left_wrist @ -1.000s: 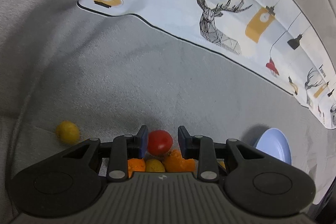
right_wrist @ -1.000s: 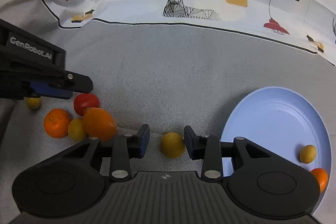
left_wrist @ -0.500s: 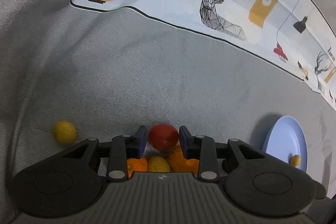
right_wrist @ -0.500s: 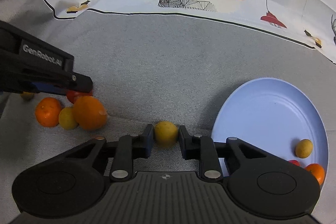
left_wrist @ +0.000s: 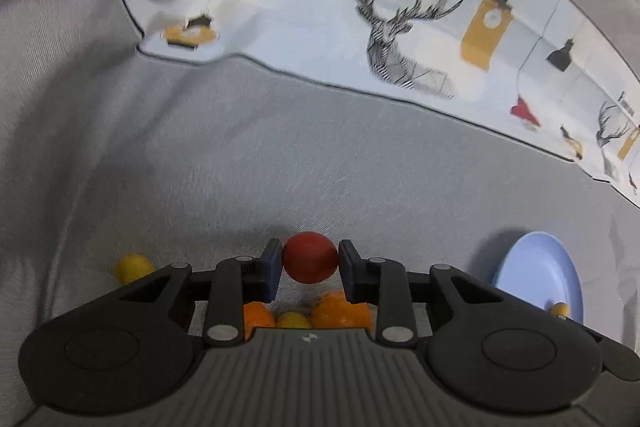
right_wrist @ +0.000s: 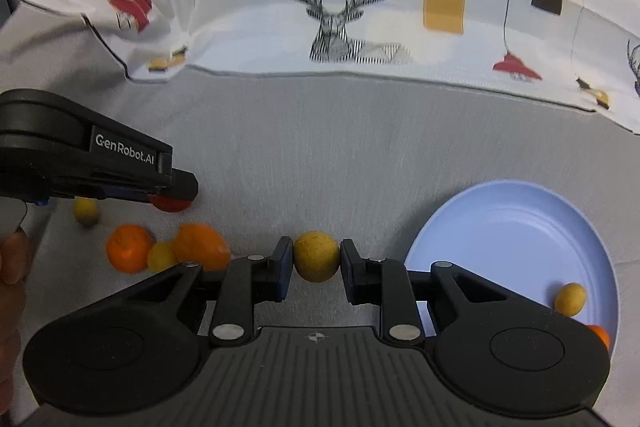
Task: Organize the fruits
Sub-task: 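Grasp a red cherry tomato with the left gripper, then carry the yellow fruit and red tomato over the blue plate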
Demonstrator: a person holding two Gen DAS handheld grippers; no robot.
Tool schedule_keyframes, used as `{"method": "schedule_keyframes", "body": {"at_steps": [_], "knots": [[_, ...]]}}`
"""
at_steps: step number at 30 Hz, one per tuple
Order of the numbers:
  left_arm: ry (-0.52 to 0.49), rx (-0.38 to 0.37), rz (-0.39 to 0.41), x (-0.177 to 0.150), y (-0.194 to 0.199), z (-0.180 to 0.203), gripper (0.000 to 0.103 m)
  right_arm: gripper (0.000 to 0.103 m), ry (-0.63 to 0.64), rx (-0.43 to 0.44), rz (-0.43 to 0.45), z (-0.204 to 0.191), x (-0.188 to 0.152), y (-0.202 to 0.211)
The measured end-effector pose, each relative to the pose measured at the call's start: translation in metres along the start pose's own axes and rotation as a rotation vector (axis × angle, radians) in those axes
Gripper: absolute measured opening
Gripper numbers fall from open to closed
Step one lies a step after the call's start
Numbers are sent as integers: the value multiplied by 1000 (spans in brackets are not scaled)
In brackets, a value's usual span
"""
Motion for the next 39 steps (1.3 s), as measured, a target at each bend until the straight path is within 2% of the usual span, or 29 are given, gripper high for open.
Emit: {"method": "schedule_keyframes", "body": {"at_steps": [12, 29, 39], "knots": [[-35, -5, 50, -1, 34, 24, 33, 27, -44, -8, 75, 35, 0, 40], [-107, -48, 47, -9, 18, 82, 33, 27, -105, -57, 98, 100, -8, 58], [-139, -83, 93, -9, 21, 105, 33, 27, -146, -99, 97, 135, -17, 65]]}}
Point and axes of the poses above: each gripper's, at about its wrist camera, not at the fingertips, and y roughly against the way its jaws point, z to its right, x to its top, the point moved 7 cm from there along -y, roughly the way its jaws point
